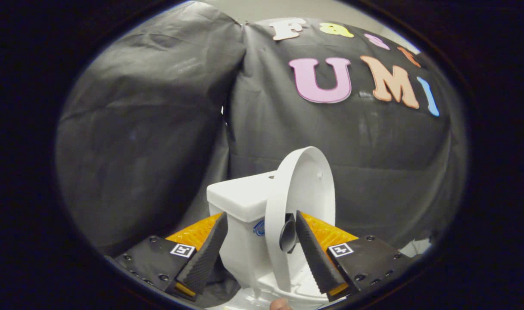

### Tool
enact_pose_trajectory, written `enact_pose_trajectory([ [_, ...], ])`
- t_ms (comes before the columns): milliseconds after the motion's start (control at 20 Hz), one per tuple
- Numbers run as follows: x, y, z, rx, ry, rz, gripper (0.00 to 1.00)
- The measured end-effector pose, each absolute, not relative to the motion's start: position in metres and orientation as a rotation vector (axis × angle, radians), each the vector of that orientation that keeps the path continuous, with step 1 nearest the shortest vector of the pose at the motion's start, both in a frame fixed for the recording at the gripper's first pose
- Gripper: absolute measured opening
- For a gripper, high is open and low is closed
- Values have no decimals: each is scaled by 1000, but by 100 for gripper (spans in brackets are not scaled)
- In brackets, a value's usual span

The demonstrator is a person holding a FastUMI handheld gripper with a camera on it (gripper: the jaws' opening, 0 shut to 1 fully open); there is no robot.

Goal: Open the toilet lid.

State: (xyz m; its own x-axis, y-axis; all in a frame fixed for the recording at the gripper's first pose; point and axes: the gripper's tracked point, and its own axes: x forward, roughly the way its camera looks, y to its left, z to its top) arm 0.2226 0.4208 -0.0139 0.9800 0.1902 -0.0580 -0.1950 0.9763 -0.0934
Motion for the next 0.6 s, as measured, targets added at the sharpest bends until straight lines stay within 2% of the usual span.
enact_pose_trajectory([
  [200,205,405,1,-56,4,179,98],
  [600,167,320,29,57,-8,54,98],
])
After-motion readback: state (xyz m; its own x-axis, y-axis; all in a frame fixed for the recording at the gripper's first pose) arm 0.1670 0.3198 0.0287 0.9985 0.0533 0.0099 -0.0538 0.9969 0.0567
